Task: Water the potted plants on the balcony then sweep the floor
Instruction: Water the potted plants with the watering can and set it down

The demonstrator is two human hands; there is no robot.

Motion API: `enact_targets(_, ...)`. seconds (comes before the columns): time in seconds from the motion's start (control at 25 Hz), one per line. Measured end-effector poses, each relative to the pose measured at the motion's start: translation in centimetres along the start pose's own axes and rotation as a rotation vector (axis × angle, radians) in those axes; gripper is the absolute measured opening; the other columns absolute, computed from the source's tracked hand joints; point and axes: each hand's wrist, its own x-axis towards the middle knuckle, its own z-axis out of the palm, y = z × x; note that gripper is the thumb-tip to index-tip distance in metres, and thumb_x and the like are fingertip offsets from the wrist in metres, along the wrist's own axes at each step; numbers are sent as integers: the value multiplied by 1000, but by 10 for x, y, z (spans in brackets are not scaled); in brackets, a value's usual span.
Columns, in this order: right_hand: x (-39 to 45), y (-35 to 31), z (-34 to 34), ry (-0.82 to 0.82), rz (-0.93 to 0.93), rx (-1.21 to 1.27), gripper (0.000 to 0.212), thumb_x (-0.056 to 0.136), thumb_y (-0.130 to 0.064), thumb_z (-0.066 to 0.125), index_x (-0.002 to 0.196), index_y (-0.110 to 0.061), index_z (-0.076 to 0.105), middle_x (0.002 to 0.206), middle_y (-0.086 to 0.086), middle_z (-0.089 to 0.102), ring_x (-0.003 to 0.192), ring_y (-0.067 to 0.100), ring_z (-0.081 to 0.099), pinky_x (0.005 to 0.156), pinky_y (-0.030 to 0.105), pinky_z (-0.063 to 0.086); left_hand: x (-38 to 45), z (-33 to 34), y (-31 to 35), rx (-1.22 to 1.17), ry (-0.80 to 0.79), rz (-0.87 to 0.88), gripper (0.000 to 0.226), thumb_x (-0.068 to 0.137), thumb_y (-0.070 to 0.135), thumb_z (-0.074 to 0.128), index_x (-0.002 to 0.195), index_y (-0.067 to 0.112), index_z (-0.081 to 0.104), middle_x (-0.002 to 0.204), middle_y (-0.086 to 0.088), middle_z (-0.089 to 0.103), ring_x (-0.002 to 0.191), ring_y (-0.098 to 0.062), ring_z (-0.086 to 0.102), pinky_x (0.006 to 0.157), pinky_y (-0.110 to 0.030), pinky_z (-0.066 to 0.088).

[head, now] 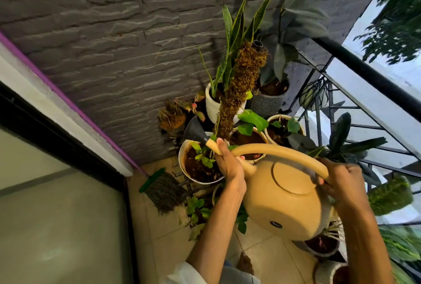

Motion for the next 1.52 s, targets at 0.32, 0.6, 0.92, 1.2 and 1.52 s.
enact_targets(0.32,4,9,-29,-31,-80,-33,43,100,-27,64,70,4,68,51,9,63,57,15,63,70,34,45,-32,-2,-43,-138,83,-35,63,101,62,48,139,12,53,127,-17,64,93,-23,67,72,-30,55)
enact_targets(0.6,6,24,-53,-51,-72,-61,44,100,-34,67,86,8,71,63,17,68,79,42,70,84,52,55,-47,-4,-82,-170,118,-89,66,100,65,46,146,18,49,126,-16,68,89,-22,70,75,-35,51)
enact_targets(0.92,4,21,-69,-79,-72,-116,61,96,-56,64,84,3,74,68,25,68,84,47,69,86,43,50,-55,-1,-95,-183,109,-123,70,99,69,44,146,17,46,128,-18,67,93,-23,70,74,-34,50)
enact_targets(1.2,6,10,-66,-97,-64,-150,69,99,-54,61,72,9,69,69,33,65,57,29,54,62,33,42,-59,-3,-91,-218,125,-113,74,99,69,45,153,19,40,126,-12,66,87,-18,71,70,-29,51)
enact_targets(1.52,10,10,-56,-123,-67,-130,66,98,-57,61,74,4,69,65,24,66,45,17,53,69,34,47,-55,-12,-84,-223,137,-93,69,100,67,44,147,16,46,121,-17,70,82,-18,69,73,-32,52)
